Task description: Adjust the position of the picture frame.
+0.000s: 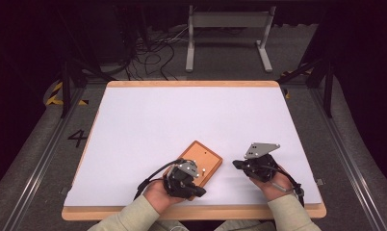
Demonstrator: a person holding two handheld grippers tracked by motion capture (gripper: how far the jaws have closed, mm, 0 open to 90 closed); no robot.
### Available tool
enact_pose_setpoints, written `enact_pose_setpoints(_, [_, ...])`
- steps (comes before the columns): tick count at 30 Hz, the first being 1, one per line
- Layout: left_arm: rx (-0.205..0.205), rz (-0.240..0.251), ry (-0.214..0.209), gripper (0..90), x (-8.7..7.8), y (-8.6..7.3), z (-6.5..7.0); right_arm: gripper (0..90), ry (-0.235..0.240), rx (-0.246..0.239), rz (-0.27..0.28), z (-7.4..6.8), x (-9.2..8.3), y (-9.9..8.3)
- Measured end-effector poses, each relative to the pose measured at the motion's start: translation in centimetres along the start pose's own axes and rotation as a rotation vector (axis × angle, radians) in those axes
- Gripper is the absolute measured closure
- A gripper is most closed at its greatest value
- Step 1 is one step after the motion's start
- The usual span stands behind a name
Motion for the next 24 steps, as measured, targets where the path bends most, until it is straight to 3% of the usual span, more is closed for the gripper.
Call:
enact_pose_setpoints(5, [0.033, -0.065, 0.025, 89.8, 1.1, -0.3, 0.2, 90.0, 0.003, -0.004, -0.001, -0.1, 0.1, 0.0])
enact_pose_setpoints(7, [0.031, -0.066, 0.017, 89.9, 1.2, -0.3, 0.2, 90.0, 0.004, -0.004, -0.001, -0.1, 0.1, 0.0])
enact_pose_setpoints(10, [0.042, -0.077, 0.04, 89.9, 1.1, -0.3, 0.2, 90.0, 0.002, -0.004, 0.0, 0.0, 0.0, 0.0])
enact_pose_setpoints(17, [0.001, -0.088, 0.116, 89.9, 0.2, -1.2, -1.5, 90.0, 0.005, -0.003, 0.003, 0.0, 0.1, 0.1])
enact_pose_setpoints(19, [-0.027, -0.077, 0.138, 89.9, -0.2, -1.6, -2.3, 90.0, 0.007, -0.005, 0.001, 0.0, 0.2, 0.2])
enact_pose_setpoints(24, [-0.052, -0.074, 0.167, 89.9, -0.7, -2.1, -3.4, 90.0, 0.011, -0.008, -0.001, 0.1, 0.4, 0.2])
Point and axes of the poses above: each handheld gripper's, and its own axes: x roughly forward along the jaws, y roughly out of its top, z roughly to its right, the point moved 4 cm from there along x, roughly forward along the jaws, and after that the axes turned 12 degrees about y, right-handed, at the moved point
